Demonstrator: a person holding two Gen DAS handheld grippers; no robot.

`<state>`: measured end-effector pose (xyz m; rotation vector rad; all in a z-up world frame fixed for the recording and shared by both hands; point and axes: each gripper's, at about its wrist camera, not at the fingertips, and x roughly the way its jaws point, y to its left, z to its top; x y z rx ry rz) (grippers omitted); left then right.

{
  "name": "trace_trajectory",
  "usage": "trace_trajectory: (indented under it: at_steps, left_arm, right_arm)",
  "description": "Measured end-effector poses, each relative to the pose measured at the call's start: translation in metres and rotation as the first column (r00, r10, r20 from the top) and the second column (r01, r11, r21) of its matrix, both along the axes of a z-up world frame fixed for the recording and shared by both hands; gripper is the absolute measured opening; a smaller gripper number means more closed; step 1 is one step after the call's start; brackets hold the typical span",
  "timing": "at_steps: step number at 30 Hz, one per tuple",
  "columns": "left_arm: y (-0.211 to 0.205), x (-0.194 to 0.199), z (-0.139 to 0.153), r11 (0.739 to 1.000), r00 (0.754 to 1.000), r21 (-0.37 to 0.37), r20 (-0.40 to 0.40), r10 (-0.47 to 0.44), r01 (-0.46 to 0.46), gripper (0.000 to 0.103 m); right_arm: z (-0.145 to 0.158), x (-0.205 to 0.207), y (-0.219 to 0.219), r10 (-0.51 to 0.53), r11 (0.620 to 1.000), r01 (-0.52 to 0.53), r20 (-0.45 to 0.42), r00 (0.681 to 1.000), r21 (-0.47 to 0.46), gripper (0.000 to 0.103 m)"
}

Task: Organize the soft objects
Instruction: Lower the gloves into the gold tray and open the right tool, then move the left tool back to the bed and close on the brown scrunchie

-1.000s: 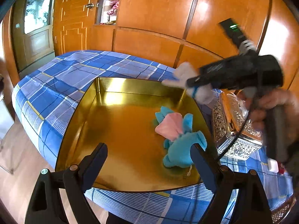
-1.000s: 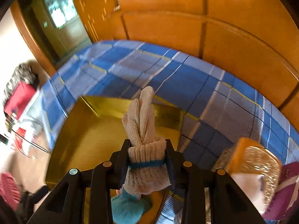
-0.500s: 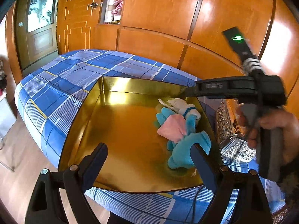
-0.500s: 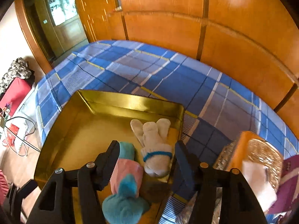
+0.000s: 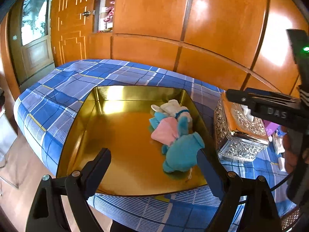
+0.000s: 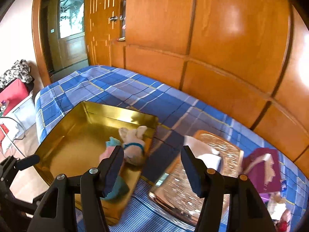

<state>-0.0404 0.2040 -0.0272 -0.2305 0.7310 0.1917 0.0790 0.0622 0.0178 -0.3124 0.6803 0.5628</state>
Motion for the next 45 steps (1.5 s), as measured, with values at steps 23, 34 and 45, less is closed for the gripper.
trace_trajectory:
  at_steps: [23, 34, 45]
  left_arm:
    - [-0.067, 0.004, 0.009, 0.975, 0.982, 0.112, -0.017, -0.190, 0.190, 0.097]
    - [-0.116, 0.011, 0.020, 0.929, 0.943, 0.170, -0.020, -0.332, 0.330, 0.097]
    - [-0.190, 0.023, 0.026, 0.821, 0.845, 0.210, -0.054, -0.533, 0.531, 0.097]
  right_arm:
    - [0.001, 0.005, -0.197, -0.394, 0.915, 0.391, 0.012, 0.919, 0.101, 0.062]
    - [-0.023, 0.027, -0.312, -0.643, 0.761, 0.644, -0.037, 0.765, 0.077, 0.062]
    - [-0.047, 0.035, -0.426, -0.853, 0.459, 0.871, -0.188, 0.488, 0.176, 0.062]
